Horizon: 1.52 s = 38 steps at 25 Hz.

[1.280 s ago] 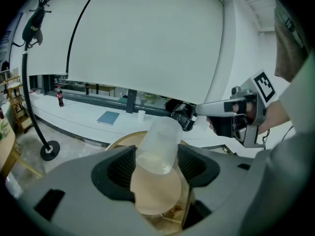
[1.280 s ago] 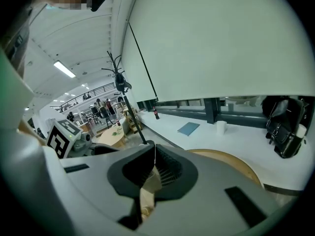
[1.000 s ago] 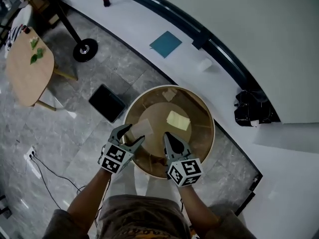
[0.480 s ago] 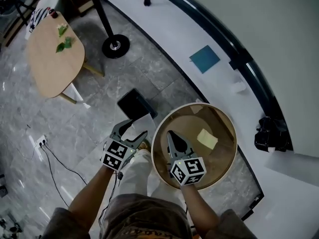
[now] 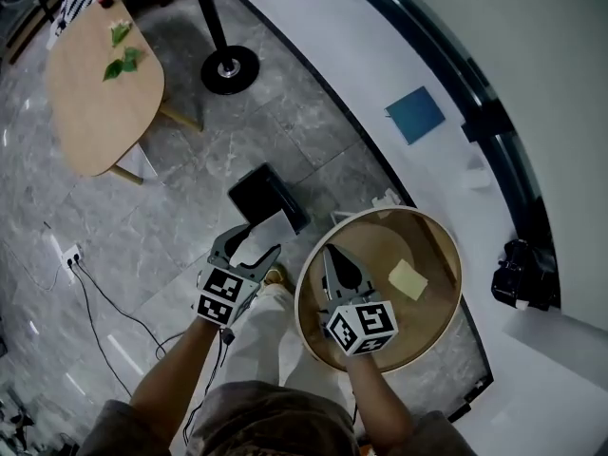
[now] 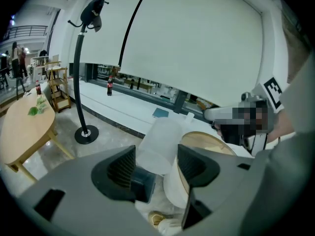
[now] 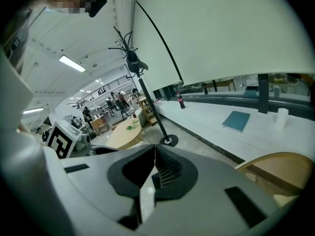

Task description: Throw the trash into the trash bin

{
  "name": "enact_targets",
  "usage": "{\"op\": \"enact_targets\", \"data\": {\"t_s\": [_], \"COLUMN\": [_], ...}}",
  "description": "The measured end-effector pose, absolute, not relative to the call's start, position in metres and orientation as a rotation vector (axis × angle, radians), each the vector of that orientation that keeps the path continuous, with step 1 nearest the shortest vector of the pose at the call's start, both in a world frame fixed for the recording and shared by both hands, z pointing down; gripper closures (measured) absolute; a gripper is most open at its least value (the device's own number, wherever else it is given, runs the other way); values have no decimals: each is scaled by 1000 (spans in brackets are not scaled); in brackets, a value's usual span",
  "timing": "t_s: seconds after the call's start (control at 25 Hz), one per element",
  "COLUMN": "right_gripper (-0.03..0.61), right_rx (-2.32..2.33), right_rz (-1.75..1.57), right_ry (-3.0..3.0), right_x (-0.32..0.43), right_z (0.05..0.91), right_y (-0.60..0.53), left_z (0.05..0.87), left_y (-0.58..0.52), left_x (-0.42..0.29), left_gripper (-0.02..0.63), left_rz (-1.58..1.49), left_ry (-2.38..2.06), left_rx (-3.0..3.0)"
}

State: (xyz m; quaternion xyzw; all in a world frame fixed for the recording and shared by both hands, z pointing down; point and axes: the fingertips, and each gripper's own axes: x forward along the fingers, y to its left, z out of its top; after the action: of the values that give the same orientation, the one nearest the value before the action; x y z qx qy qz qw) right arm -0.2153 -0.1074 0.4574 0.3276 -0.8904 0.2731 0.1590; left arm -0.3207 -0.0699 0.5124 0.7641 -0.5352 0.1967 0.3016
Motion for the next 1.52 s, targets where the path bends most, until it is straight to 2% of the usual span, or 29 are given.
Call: {"op": "enact_targets", "data": {"t_s": [0.64,0.96,1.2,1.52], "right_gripper": [559,558,560,558], "right_rx": [995,971,976,987], "right_rz": [832,837,855,869], "right_ry": [-2503,-2474,-2471,-2459], "right_x": [-225,-219,-219,-209], "right_z": [572,581,584,586], "right_y": [-135,-127,-125,-120], "left_z": [697,713,718,712], "left_y": [-105,-102,-99,-98], "left_x": [-333,-338,-337,-335], "left_gripper": [328,328,288,288], "left_rz": [560,603,619,608], "left_ry": [-1363,-1375,-1369,-1386], "left_rx": [1990,1993,1979,1962]}}
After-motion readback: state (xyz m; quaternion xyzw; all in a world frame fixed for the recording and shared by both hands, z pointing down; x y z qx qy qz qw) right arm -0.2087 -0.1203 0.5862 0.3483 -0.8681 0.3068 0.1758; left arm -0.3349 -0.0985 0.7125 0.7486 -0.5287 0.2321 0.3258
